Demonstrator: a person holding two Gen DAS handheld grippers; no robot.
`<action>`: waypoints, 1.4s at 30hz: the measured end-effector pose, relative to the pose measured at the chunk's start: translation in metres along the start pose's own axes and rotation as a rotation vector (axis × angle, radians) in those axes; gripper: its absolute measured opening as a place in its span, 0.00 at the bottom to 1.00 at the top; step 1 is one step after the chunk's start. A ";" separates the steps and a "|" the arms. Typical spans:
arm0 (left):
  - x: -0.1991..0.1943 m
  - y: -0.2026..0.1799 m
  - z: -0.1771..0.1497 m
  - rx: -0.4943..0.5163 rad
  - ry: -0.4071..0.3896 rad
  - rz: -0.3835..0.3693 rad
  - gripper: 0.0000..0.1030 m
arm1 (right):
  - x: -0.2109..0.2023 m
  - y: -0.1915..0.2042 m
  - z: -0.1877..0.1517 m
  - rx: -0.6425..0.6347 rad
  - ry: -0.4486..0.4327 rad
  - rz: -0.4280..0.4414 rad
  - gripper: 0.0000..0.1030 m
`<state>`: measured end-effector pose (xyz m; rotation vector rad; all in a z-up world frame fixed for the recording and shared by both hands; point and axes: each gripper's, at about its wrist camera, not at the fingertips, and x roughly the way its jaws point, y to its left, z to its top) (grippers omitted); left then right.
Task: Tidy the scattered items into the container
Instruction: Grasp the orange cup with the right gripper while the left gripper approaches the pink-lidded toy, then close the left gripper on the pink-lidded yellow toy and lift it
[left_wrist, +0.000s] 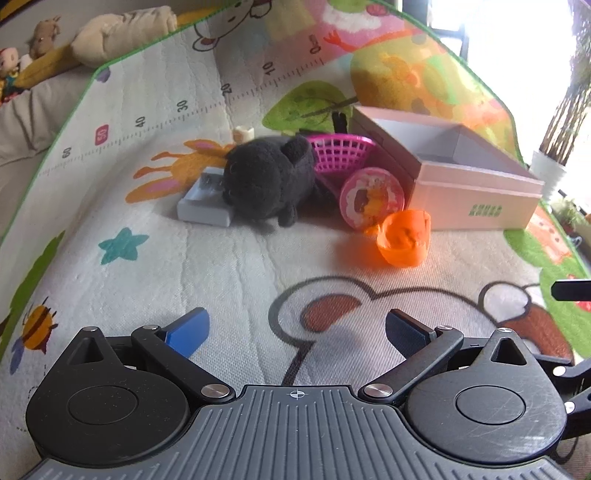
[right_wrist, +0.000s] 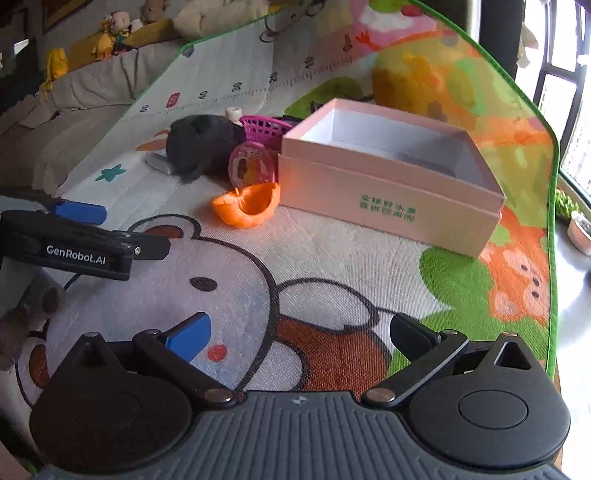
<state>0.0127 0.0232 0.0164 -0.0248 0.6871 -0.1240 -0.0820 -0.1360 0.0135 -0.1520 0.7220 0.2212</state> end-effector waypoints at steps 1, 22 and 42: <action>-0.003 0.006 0.005 -0.002 -0.024 0.005 1.00 | -0.002 0.002 0.005 -0.013 -0.024 0.003 1.00; 0.013 -0.019 0.033 0.177 -0.113 -0.094 1.00 | 0.024 -0.005 0.013 -0.015 -0.098 -0.010 0.52; 0.068 -0.049 0.043 0.426 -0.156 0.154 0.92 | 0.003 -0.051 -0.021 0.194 -0.165 -0.029 0.69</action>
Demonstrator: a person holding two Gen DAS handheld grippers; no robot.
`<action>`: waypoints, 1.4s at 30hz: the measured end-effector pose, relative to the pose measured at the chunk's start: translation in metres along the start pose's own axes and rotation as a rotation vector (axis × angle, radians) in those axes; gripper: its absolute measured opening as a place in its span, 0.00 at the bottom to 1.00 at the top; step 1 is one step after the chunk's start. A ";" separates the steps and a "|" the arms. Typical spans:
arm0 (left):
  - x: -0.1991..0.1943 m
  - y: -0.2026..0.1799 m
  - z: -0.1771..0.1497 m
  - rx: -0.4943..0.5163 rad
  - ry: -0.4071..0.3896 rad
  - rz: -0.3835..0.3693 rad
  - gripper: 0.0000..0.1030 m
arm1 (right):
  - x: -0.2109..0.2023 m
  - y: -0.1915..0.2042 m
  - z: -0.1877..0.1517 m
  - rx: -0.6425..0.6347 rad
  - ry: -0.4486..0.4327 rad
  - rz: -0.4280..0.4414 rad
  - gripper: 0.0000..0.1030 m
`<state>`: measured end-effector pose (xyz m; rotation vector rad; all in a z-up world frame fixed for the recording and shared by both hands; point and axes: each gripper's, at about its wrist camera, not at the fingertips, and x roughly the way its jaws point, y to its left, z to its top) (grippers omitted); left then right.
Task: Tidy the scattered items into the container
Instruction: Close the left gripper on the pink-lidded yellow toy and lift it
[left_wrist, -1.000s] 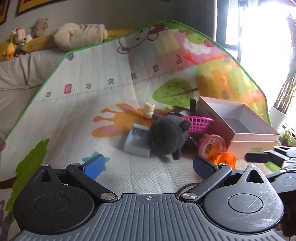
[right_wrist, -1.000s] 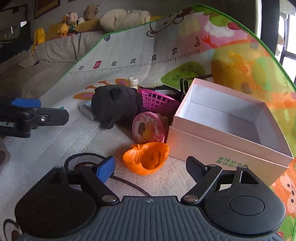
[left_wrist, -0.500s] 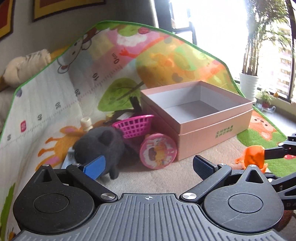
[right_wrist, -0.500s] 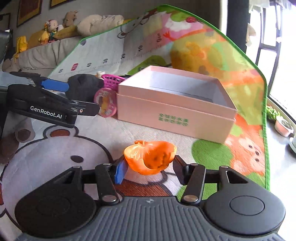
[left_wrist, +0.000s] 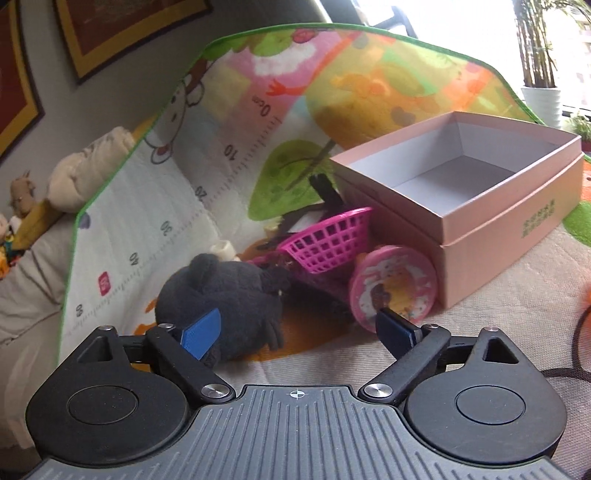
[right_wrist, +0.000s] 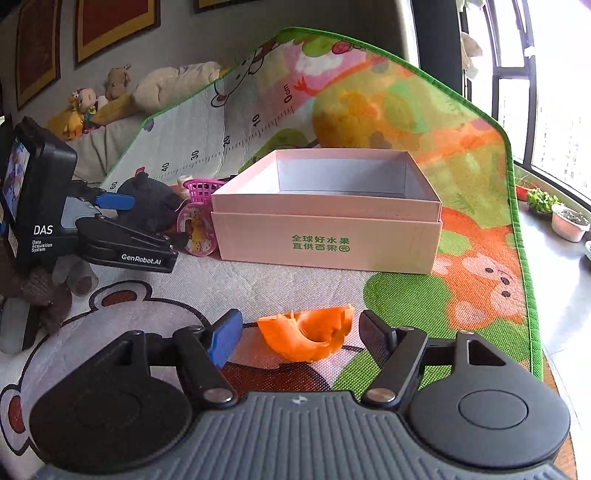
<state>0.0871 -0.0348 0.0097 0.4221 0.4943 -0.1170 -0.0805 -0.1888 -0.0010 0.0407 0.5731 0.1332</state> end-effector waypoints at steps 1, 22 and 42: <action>-0.002 0.000 0.000 -0.004 -0.006 -0.042 0.92 | 0.001 0.000 0.000 -0.002 0.002 0.002 0.69; 0.009 -0.026 0.003 0.161 -0.062 -0.053 0.84 | 0.003 0.003 -0.001 -0.016 0.008 -0.011 0.77; -0.063 -0.020 -0.011 0.067 0.077 -0.296 0.60 | 0.004 0.000 -0.002 0.010 0.013 -0.007 0.78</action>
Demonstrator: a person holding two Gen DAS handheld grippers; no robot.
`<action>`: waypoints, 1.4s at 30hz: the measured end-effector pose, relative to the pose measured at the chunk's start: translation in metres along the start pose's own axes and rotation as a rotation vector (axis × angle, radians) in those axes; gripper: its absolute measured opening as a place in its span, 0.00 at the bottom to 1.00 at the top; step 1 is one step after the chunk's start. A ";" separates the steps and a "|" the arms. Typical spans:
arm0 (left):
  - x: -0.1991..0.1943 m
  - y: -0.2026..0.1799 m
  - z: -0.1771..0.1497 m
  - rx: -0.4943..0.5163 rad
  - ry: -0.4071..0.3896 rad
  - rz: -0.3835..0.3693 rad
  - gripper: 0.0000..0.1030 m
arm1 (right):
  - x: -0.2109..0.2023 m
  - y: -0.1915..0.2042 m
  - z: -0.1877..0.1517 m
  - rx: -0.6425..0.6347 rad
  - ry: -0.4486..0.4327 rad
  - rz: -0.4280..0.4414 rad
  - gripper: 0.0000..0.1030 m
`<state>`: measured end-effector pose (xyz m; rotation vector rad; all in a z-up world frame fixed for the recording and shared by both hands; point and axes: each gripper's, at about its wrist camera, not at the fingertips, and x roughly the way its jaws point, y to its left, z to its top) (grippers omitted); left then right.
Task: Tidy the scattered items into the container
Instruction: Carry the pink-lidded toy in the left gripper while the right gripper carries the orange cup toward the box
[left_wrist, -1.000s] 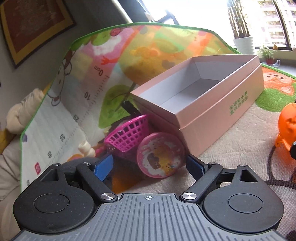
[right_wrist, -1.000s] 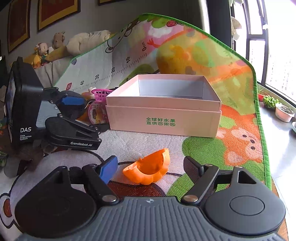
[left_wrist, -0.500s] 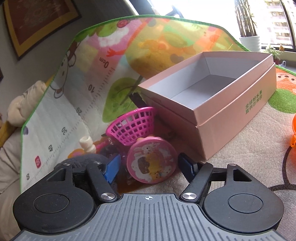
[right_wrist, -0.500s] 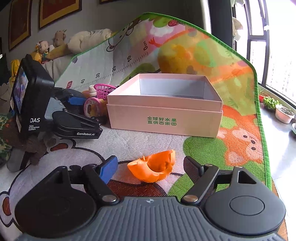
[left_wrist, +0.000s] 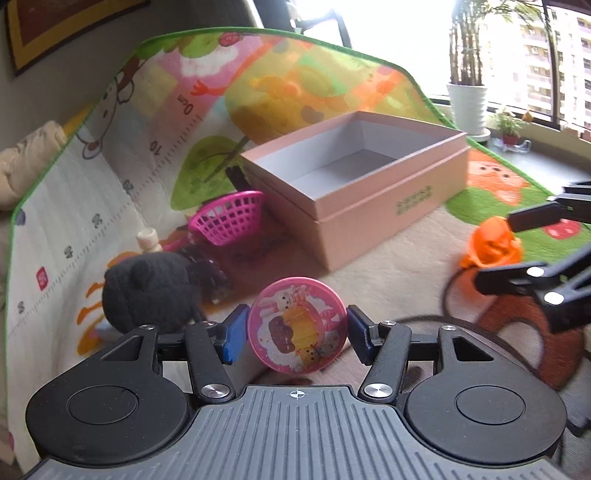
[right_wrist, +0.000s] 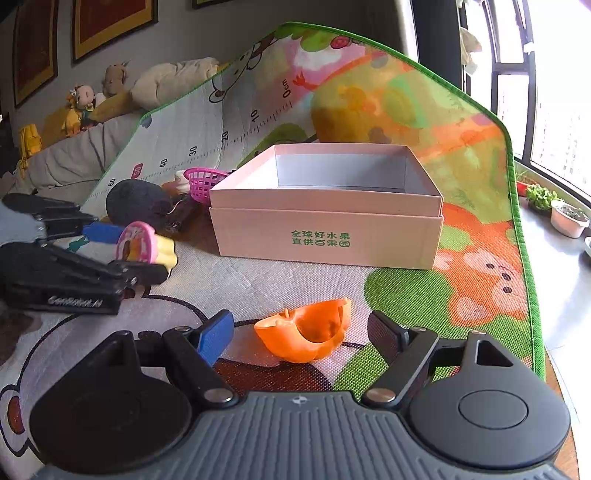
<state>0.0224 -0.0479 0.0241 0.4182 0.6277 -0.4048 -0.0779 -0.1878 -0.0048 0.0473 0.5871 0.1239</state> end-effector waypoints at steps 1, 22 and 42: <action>-0.004 -0.005 -0.004 0.004 0.015 -0.015 0.60 | 0.000 0.000 0.000 0.001 0.001 0.000 0.78; -0.007 -0.011 -0.022 -0.132 -0.021 -0.004 0.64 | 0.009 0.001 0.003 -0.025 0.047 -0.020 0.78; -0.026 -0.021 -0.007 -0.036 0.016 -0.016 0.60 | 0.006 -0.013 0.003 0.071 0.015 0.012 0.85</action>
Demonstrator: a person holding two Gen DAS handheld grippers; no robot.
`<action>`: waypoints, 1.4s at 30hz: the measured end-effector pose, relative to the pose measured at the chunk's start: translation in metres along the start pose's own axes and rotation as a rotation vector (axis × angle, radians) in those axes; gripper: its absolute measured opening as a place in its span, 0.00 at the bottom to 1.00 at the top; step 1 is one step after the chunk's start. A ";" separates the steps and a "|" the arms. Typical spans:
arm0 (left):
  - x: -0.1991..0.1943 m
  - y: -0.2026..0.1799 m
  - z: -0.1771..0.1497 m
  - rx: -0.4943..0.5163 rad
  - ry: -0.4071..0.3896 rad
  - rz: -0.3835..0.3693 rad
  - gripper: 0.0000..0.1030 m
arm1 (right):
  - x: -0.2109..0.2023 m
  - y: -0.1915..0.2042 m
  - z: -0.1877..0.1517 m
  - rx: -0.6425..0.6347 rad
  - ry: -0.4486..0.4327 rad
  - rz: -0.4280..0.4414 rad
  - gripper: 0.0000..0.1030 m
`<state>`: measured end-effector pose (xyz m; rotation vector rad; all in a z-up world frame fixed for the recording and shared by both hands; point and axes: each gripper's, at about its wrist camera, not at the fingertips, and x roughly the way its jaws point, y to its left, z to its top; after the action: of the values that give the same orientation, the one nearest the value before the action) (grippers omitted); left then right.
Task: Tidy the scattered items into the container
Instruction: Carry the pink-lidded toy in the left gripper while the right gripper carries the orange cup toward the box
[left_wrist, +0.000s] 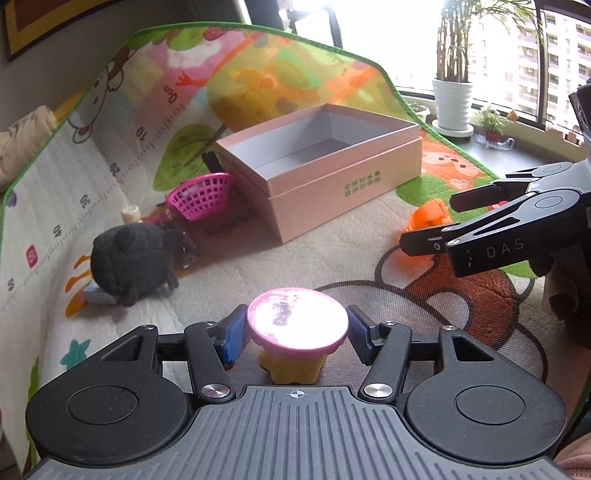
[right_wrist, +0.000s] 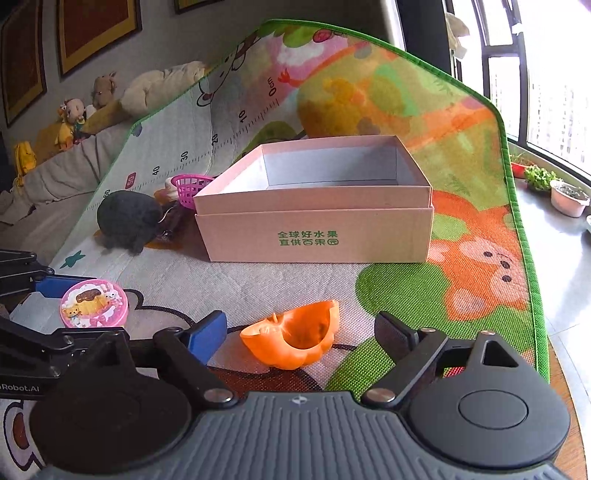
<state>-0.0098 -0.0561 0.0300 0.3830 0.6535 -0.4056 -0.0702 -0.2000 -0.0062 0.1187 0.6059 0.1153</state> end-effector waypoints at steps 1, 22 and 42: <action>0.000 0.000 0.000 -0.001 -0.001 0.000 0.60 | 0.000 0.000 0.000 0.001 0.001 0.000 0.85; 0.002 -0.007 -0.002 0.002 0.003 -0.040 0.74 | 0.000 -0.002 -0.001 0.010 -0.003 0.001 0.89; 0.008 -0.011 -0.009 -0.037 -0.005 -0.056 0.78 | 0.000 0.003 0.000 -0.019 0.011 0.001 0.87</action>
<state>-0.0140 -0.0637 0.0158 0.3291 0.6674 -0.4469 -0.0700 -0.1973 -0.0056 0.1004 0.6157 0.1226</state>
